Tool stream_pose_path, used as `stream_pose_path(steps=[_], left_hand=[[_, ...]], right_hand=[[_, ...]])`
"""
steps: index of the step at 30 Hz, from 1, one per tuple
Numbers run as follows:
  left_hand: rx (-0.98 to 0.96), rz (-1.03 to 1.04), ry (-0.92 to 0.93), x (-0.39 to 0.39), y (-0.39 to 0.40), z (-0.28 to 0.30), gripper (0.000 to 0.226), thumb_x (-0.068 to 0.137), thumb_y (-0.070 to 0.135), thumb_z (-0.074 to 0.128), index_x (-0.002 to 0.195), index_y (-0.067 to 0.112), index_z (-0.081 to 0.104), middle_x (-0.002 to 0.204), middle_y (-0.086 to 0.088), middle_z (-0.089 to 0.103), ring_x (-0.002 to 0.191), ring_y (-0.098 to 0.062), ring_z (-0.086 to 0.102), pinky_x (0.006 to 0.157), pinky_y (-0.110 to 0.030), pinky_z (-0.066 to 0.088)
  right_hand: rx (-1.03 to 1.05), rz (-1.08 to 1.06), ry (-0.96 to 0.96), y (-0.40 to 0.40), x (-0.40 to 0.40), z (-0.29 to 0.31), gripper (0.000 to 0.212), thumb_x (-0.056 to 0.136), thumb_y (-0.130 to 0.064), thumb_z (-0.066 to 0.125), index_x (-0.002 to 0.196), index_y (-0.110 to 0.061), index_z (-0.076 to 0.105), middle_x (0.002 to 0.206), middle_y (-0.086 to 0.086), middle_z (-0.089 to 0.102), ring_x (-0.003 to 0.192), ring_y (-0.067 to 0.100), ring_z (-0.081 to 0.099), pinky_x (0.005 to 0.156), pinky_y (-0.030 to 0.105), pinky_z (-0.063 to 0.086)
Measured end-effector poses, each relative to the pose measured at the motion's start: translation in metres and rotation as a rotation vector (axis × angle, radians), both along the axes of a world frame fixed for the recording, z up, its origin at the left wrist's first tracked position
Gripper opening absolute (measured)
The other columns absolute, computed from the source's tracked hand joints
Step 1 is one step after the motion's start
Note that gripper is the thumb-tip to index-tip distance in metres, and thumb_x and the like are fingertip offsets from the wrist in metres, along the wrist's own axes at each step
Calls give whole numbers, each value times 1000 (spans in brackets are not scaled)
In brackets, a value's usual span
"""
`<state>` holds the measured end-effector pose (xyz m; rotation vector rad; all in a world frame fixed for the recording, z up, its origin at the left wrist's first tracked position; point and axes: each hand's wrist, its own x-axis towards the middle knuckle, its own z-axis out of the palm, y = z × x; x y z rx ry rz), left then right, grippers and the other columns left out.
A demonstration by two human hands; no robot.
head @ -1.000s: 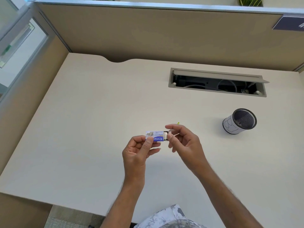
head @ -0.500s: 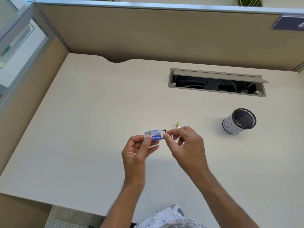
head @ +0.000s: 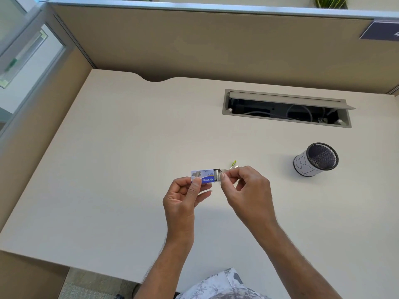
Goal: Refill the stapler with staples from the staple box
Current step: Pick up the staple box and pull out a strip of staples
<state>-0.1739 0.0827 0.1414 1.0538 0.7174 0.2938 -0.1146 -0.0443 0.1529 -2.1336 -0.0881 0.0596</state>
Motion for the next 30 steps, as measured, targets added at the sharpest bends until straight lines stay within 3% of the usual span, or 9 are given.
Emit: stream_pose_path(steps=[3,7,16,19,26,30], left_hand=[[-3,7,-4,1,0,0,3,96,8,66,94,6,66,97,-18,79,89,-35,77,78,-39,63],[-7,4,-5,0,0,0,2,96,8,66,95,6,66,99,-19,79,89,-36,77,80,-41,64],[-12,8,-10,0,-1,0,2,96,8,66,96,6,66,100,-20,79,92,-37,77,80,-40,63],[-11,16,-9,0,-1,0,2,96,9,66,95,7,66,100,-20,79,92,-38,77,81,-40,63],[-13,13,-6,1,-2,-1,6,96,9,66,98,3,65,99,-18,79,91,-36,77,79,-38,64],[-15,11,0,1,-4,0,6,96,8,66,98,2,65,96,-16,80,87,-33,78,76,-36,64]], right_hand=[[-35,33,-101,-1,-1,1,4,88,-21,76,87,-21,72,83,-9,67,68,6,58,65,12,43],[-85,78,-182,-1,-4,2,6,89,-18,75,94,-20,73,89,-6,62,69,8,58,60,12,40],[-112,118,-176,-2,-3,3,12,90,-23,72,101,-23,76,90,-5,62,71,4,57,60,11,39],[-91,122,-145,-2,-2,3,11,88,-27,70,98,-22,74,91,-7,63,72,-1,57,60,9,39],[51,92,-34,-4,2,1,9,86,-17,75,92,-21,69,92,-9,66,74,12,63,61,10,42],[301,-12,238,-4,3,2,13,89,-11,69,87,-23,65,92,-5,72,72,10,64,58,29,52]])
